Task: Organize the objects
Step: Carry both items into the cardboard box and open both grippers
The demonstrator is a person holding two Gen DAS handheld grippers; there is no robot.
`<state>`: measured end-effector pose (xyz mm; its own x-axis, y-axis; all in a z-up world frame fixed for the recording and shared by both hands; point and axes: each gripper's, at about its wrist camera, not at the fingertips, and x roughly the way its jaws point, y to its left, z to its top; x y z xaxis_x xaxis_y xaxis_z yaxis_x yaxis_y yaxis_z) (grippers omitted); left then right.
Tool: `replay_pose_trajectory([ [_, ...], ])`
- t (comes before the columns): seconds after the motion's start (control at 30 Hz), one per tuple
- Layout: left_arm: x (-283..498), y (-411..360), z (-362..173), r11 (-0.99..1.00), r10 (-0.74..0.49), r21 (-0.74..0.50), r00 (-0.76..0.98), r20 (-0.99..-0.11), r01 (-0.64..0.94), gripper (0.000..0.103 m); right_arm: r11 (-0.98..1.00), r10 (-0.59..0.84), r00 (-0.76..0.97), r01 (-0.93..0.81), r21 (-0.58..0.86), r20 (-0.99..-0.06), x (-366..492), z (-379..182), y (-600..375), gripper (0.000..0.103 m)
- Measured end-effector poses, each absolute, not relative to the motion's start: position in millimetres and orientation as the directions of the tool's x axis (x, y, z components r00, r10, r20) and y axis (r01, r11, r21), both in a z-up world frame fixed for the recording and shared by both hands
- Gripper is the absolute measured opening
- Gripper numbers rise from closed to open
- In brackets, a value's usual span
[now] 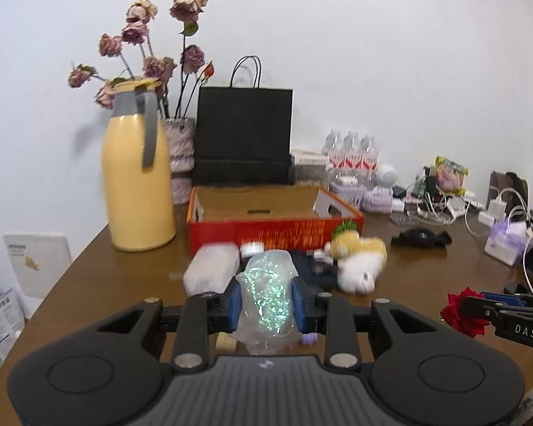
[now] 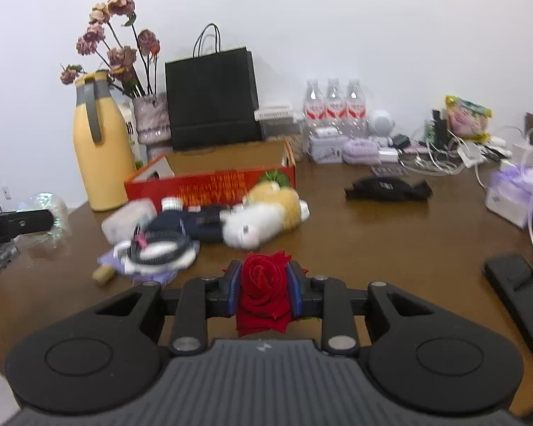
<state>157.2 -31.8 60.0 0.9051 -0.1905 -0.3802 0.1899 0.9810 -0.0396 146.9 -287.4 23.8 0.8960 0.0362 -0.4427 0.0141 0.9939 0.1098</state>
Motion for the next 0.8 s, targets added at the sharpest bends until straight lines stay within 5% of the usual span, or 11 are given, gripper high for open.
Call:
replay_pose_trajectory([
  [0.37, 408, -32, 128, 0.966, -0.259, -0.088, 0.868, -0.424, 0.245, 0.027, 0.977, 0.211, 0.871, -0.174, 0.123, -0.445, 377, 96, -300, 0.026],
  [0.53, 544, -42, 98, 0.985, -0.171, -0.090, 0.799, -0.576, 0.146, 0.027, 0.987, 0.163, 0.804, -0.129, 0.099, -0.571, 538, 80, -294, 0.026],
  [0.7, 616, -43, 36, 0.998, 0.002, 0.047, 0.739, -0.674, 0.040, 0.035, 0.997, 0.055, 0.733, -0.005, 0.075, -0.678, 638, 23, -296, 0.029],
  [0.73, 620, -41, 28, 0.998, 0.002, 0.051, 0.736, -0.677, 0.045, 0.038, 0.998, 0.039, 0.727, 0.010, 0.067, -0.685, 646, 13, -296, 0.035],
  [0.8, 620, -37, 20, 0.997, -0.018, 0.047, 0.739, -0.673, 0.067, 0.052, 0.999, 0.013, 0.726, 0.013, 0.032, -0.688, 652, -2, -292, 0.070],
])
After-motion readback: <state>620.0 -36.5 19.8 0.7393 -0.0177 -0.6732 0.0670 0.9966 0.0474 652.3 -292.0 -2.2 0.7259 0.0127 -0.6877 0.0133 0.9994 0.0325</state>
